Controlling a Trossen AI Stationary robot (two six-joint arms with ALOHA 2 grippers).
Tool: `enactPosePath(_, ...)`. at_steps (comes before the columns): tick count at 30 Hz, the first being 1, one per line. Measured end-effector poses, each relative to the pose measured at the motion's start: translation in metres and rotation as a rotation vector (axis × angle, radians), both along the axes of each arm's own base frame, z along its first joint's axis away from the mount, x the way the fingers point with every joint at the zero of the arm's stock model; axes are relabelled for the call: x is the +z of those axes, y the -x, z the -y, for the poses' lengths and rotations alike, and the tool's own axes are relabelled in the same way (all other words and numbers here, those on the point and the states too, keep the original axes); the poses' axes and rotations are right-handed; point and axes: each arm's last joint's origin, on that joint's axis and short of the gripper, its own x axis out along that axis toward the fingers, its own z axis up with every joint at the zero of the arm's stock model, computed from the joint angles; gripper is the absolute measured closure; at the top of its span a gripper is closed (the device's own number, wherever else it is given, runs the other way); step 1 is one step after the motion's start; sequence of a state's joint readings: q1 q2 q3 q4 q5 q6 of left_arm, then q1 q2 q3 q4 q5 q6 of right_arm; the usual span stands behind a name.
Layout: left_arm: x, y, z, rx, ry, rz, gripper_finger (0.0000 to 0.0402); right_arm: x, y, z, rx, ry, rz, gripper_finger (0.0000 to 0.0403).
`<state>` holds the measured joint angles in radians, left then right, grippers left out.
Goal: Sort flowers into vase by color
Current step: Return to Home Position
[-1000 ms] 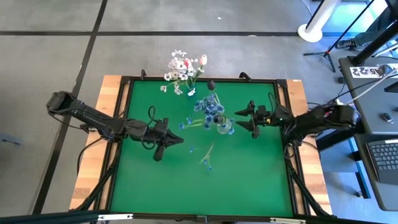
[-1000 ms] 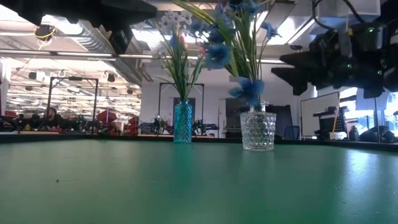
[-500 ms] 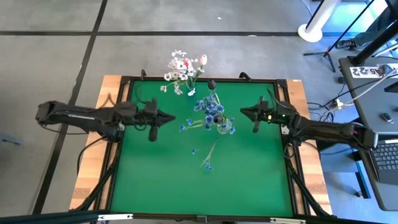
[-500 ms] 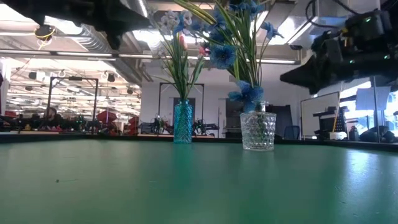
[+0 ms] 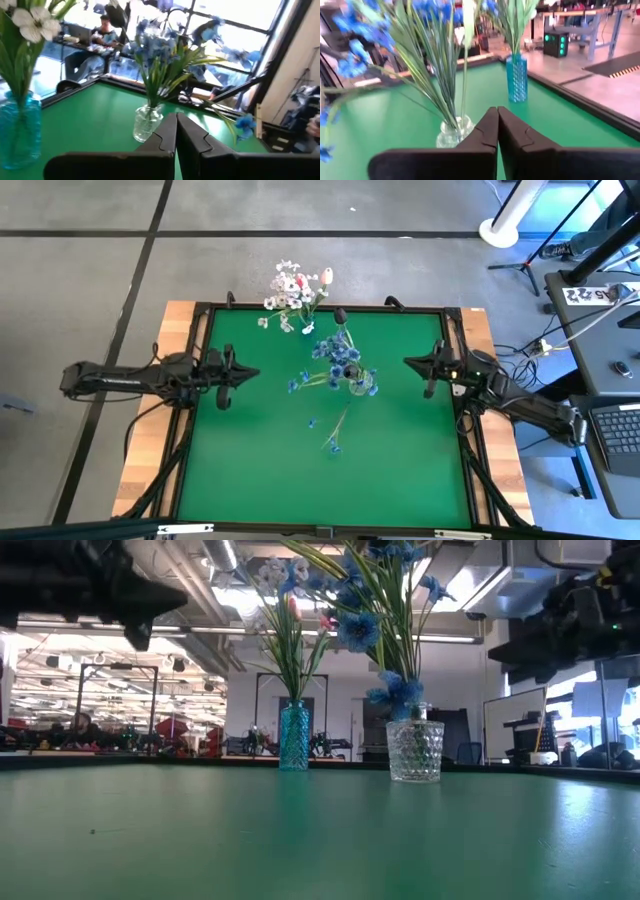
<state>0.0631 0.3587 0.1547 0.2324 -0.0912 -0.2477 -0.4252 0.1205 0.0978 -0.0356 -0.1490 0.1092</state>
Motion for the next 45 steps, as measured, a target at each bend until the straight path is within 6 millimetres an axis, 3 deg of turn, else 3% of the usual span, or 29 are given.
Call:
enactPosePath(5,-0.031,0.006,0.001,-0.008,0.003,0.021,0.0402,-0.008,0.006,-0.003,-0.002,0.0,0.055,0.039)
enactPosePath(8,-0.038,0.007,0.001,-0.008,0.011,-0.004,0.0401,-0.011,0.004,-0.002,-0.001,0.001,0.051,0.0389)
enactPosePath(15,-0.037,0.007,0.002,-0.016,0.021,0.003,0.0401,-0.014,0.002,-0.001,-0.004,0.005,0.006,0.0389)
enactPosePath(20,-0.038,0.007,0.002,-0.019,0.139,0.005,0.0401,-0.015,0.002,0.0,-0.035,0.007,0.0,0.0389)
enactPosePath(45,-0.038,0.007,0.002,-0.014,0.135,0.005,0.0402,-0.014,0.002,0.0,-0.034,0.017,0.026,0.0388)
